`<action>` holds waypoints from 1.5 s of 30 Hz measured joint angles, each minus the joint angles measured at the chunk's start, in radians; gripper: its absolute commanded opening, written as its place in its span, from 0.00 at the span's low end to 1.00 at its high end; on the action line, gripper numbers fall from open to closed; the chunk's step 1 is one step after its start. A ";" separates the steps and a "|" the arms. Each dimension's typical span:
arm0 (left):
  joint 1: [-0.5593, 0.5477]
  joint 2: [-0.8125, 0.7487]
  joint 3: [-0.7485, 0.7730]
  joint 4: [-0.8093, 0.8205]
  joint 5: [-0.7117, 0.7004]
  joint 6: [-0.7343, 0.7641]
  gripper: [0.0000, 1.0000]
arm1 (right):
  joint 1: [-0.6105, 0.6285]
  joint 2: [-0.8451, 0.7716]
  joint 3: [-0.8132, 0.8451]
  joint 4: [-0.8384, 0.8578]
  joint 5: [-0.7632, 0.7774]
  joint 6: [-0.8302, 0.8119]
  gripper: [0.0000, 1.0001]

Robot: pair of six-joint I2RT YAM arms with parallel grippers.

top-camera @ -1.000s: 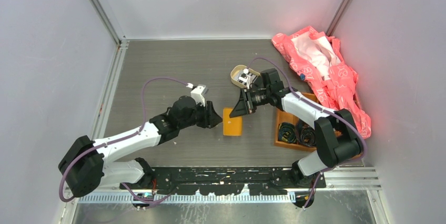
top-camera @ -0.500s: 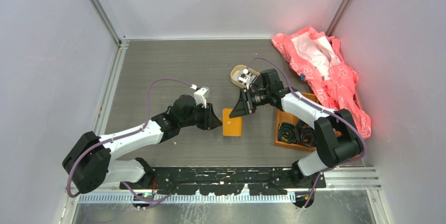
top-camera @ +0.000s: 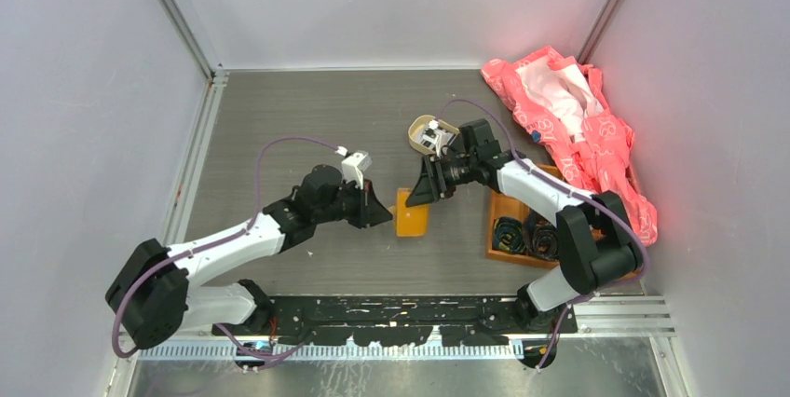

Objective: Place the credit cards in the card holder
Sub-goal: Open the card holder at the center of the board.

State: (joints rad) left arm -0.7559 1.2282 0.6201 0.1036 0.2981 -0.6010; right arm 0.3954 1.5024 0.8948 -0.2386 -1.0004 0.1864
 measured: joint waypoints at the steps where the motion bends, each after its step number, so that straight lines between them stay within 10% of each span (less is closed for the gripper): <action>1: 0.000 -0.017 0.000 -0.001 0.003 -0.004 0.00 | 0.000 0.005 0.009 -0.012 0.027 -0.007 0.65; 15: 0.005 0.059 0.000 0.026 0.069 -0.075 0.00 | 0.000 0.092 0.061 -0.137 0.328 -0.096 0.86; 45: 0.051 -0.045 -0.173 -0.328 -0.192 -0.136 0.00 | 0.063 0.185 0.060 -0.097 0.295 -0.060 0.53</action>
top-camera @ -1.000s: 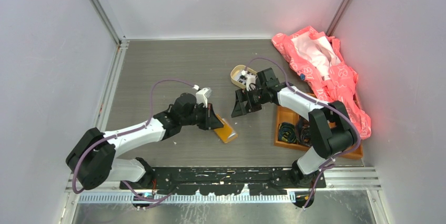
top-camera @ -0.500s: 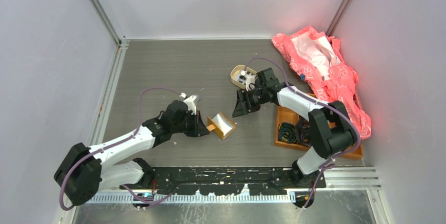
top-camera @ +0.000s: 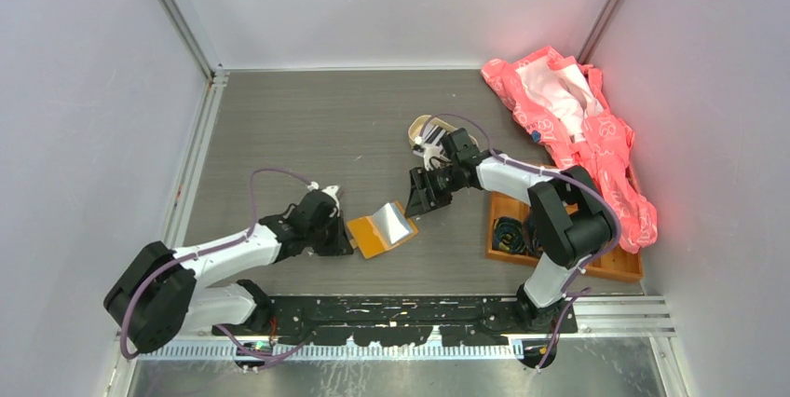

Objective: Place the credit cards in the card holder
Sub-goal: Open the card holder at the center of the board.

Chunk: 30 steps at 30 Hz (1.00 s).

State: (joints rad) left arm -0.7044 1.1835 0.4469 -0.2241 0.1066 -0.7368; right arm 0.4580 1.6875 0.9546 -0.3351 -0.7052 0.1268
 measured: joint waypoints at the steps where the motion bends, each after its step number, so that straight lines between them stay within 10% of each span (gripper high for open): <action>1: 0.000 0.006 0.003 0.003 0.000 -0.002 0.00 | 0.003 0.009 0.000 0.000 -0.003 0.004 0.49; 30: 0.000 0.303 0.208 0.101 0.063 0.045 0.00 | 0.039 0.020 0.063 -0.102 0.222 -0.042 0.49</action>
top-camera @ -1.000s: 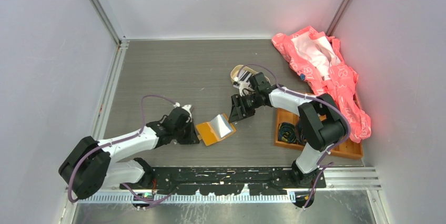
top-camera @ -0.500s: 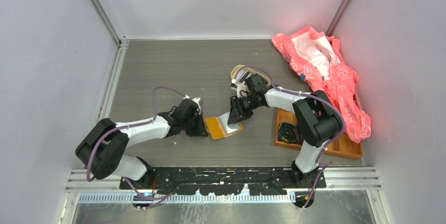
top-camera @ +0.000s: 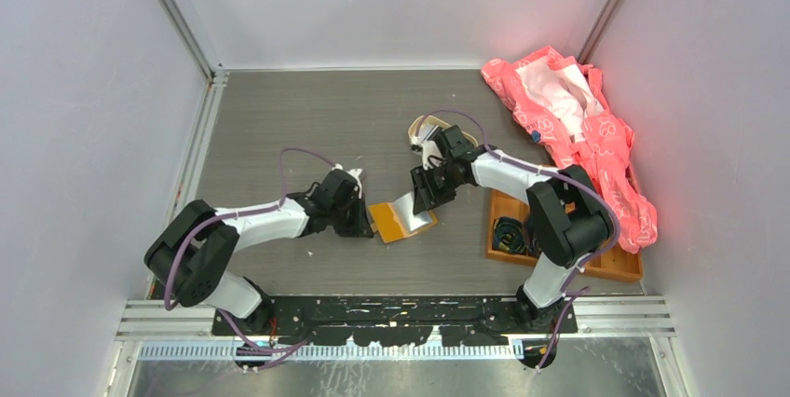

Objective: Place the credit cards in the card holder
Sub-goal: Open the card holder at the center of the board.

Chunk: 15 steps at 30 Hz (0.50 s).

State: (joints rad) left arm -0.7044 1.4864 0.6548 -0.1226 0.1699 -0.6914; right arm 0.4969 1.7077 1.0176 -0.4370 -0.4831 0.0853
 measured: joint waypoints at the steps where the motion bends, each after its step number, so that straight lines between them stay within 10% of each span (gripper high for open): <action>1: 0.000 0.002 0.002 0.000 0.002 0.000 0.00 | 0.000 0.000 0.002 -0.005 0.011 -0.006 0.49; 15: 0.000 0.017 0.012 0.009 0.016 0.013 0.00 | -0.002 0.045 0.016 -0.028 -0.088 -0.003 0.31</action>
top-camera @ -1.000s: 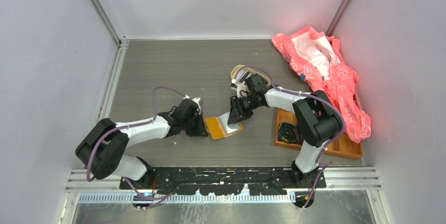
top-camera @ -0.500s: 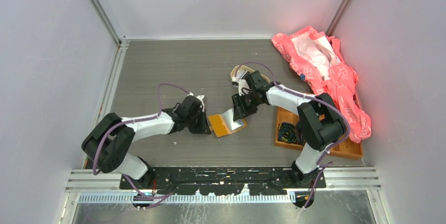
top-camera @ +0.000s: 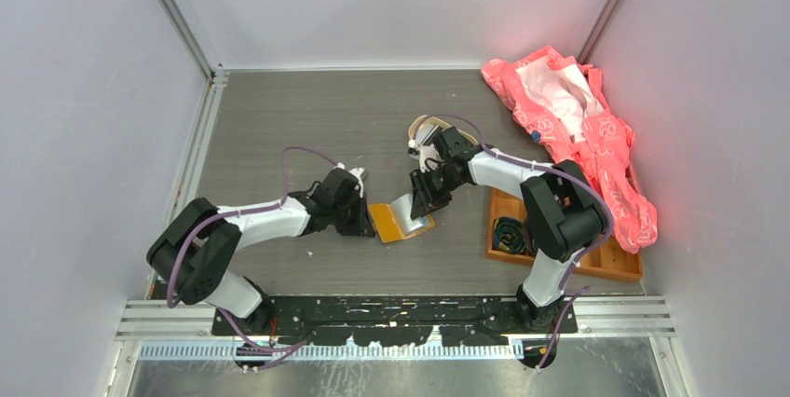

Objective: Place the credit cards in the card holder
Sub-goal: Open the card holder at the center of the board.

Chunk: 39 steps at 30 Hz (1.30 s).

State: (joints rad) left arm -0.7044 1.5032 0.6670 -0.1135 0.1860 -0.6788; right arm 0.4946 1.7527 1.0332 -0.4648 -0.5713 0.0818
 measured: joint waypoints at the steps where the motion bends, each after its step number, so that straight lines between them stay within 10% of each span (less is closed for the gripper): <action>1: 0.000 0.000 0.000 0.000 0.000 0.002 0.00 | 0.000 0.001 0.000 0.001 -0.023 0.005 0.31; 12: 0.000 0.029 0.023 0.007 0.019 0.007 0.02 | -0.014 0.002 -0.007 0.086 -0.233 0.103 0.34; 23: 0.006 0.009 0.000 0.045 0.041 -0.010 0.36 | -0.003 0.033 -0.043 0.150 -0.267 0.157 0.47; 39: 0.013 -0.537 -0.202 0.039 0.003 -0.142 0.29 | 0.107 0.093 -0.003 0.096 -0.267 0.097 0.70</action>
State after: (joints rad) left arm -0.6914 0.9665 0.4648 -0.0742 0.1886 -0.8211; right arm 0.6018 1.8458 1.0306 -0.3687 -0.8379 0.1783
